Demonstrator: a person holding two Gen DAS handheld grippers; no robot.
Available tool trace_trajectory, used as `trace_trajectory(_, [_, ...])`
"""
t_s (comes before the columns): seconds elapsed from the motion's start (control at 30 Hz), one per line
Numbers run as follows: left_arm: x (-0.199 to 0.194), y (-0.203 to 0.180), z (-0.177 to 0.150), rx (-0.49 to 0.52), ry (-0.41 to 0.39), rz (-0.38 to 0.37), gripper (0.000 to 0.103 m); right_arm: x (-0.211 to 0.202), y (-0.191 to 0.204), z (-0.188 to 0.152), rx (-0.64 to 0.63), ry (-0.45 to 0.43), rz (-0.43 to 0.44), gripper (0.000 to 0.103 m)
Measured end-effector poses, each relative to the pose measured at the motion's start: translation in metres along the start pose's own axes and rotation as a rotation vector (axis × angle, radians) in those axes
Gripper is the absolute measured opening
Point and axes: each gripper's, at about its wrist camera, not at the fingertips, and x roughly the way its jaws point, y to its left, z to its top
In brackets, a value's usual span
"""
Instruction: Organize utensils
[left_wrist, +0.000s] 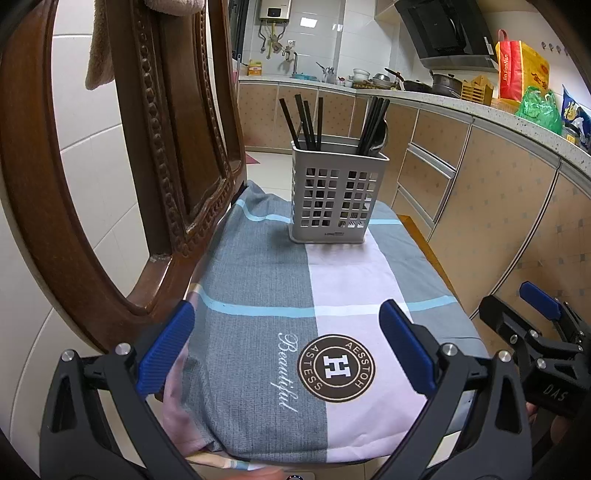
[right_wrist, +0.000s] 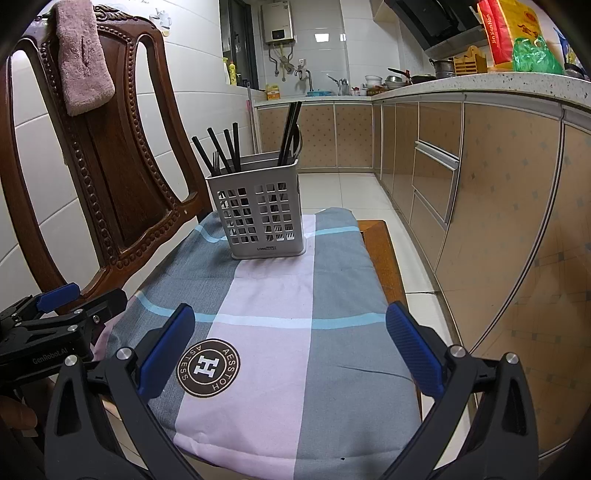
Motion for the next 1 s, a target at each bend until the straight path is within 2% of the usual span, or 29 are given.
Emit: trace_trajectory(1.0, [-0.0019, 0.0029, 0.0003, 0.011, -0.008, -0.009, 0.099, 0.0003, 0.0014, -0.0004, -0.004, 0.001, 0.0, 0.1])
